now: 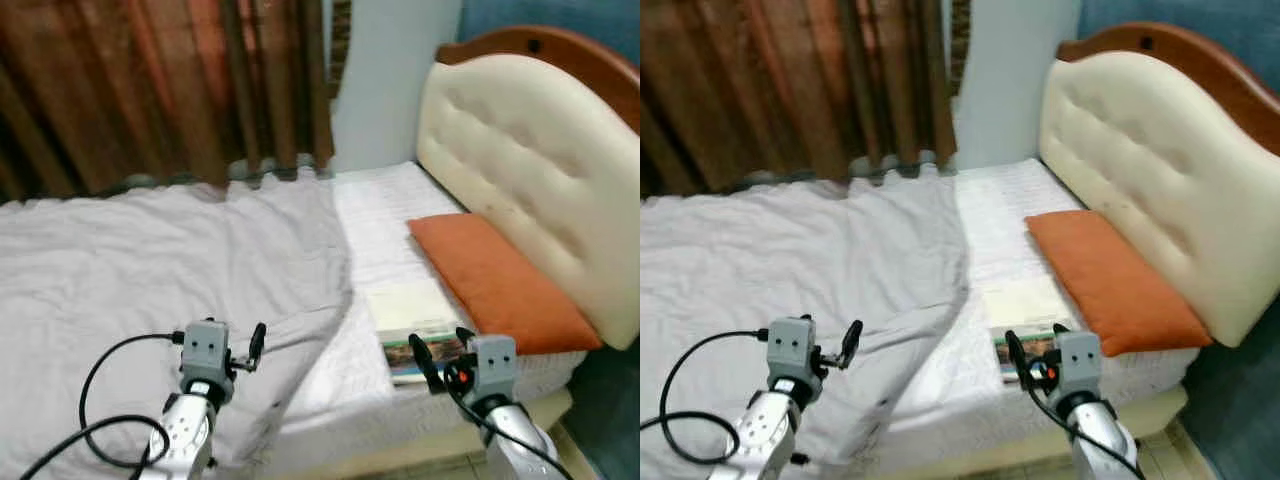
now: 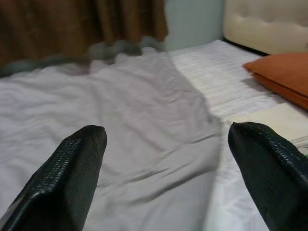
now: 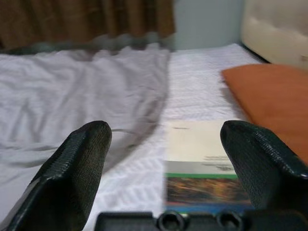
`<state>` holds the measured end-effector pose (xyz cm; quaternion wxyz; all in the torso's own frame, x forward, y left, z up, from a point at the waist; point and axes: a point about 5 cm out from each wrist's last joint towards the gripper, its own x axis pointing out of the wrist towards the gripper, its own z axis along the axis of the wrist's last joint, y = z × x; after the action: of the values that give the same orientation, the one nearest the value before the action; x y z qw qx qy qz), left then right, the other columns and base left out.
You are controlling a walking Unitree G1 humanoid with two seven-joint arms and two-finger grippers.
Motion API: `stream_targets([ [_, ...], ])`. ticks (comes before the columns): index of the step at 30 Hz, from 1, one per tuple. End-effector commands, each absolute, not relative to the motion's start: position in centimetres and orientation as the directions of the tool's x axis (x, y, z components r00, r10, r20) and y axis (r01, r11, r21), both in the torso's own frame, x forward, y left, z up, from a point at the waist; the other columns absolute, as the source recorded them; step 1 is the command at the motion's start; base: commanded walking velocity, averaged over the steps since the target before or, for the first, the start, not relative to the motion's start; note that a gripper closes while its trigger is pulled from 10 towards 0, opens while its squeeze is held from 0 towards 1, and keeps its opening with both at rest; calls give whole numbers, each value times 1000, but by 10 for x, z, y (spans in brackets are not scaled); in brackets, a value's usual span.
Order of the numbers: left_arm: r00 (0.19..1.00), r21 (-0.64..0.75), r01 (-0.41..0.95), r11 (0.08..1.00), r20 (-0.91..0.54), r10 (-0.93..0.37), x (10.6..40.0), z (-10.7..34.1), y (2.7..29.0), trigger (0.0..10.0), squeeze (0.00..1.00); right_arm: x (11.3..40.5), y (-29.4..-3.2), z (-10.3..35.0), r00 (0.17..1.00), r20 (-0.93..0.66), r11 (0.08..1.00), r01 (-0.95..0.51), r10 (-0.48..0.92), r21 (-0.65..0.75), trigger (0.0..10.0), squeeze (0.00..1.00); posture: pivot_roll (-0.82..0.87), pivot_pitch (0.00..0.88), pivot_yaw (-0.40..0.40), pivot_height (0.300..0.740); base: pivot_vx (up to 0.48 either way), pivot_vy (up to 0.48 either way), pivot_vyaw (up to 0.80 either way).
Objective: Clean up the room
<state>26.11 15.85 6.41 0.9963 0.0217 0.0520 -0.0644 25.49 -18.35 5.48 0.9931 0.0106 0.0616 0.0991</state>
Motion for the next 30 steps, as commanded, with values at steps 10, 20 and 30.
stream_targets([
  [10, 990, 87, 93, 992, -111, -83, 252, 67, 176, 10000, 0, 244, -173, 63, 971, -84, 971, -213, 222, 105, 10000, 0, -21, 0, 16, 740, 0, 287, 103],
  [20, 992, 116, 93, 989, -99, -81, 253, 71, 166, 10000, 0, 235, -178, 53, 959, -132, 966, -243, 252, 85, 10000, 0, -19, 0, 4, 740, 0, 0, 494],
  [30, 991, 108, 91, 990, -106, -80, 263, 70, 169, 10000, 0, 248, -174, 57, 957, -117, 962, -255, 265, 95, 10000, 0, -29, 0, 16, 740, 61, -74, 0],
])
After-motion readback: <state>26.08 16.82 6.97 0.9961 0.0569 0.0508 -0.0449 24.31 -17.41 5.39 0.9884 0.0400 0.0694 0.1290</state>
